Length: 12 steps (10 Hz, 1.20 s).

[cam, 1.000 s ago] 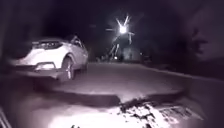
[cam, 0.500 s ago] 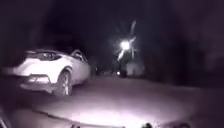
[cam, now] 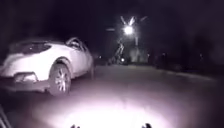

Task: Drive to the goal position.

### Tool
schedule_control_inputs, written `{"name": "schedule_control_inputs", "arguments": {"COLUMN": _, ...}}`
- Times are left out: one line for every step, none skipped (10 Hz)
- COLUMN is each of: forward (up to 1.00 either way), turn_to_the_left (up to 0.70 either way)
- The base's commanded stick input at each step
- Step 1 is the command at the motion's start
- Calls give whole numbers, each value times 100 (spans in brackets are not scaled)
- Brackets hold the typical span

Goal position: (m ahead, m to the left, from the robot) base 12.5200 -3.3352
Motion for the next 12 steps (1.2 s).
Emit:
{"name": "schedule_control_inputs", "arguments": {"forward": 85, "turn_to_the_left": 0}}
{"name": "schedule_control_inputs", "arguments": {"forward": 85, "turn_to_the_left": 0}}
{"name": "schedule_control_inputs", "arguments": {"forward": 85, "turn_to_the_left": 0}}
{"name": "schedule_control_inputs", "arguments": {"forward": 85, "turn_to_the_left": 0}}
{"name": "schedule_control_inputs", "arguments": {"forward": 85, "turn_to_the_left": 0}}
{"name": "schedule_control_inputs", "arguments": {"forward": 85, "turn_to_the_left": 0}}
{"name": "schedule_control_inputs", "arguments": {"forward": 85, "turn_to_the_left": 0}}
{"name": "schedule_control_inputs", "arguments": {"forward": 85, "turn_to_the_left": 0}}
{"name": "schedule_control_inputs", "arguments": {"forward": 85, "turn_to_the_left": 0}}
{"name": "schedule_control_inputs", "arguments": {"forward": 85, "turn_to_the_left": 0}}
{"name": "schedule_control_inputs", "arguments": {"forward": 85, "turn_to_the_left": 0}}
{"name": "schedule_control_inputs", "arguments": {"forward": 85, "turn_to_the_left": 0}}
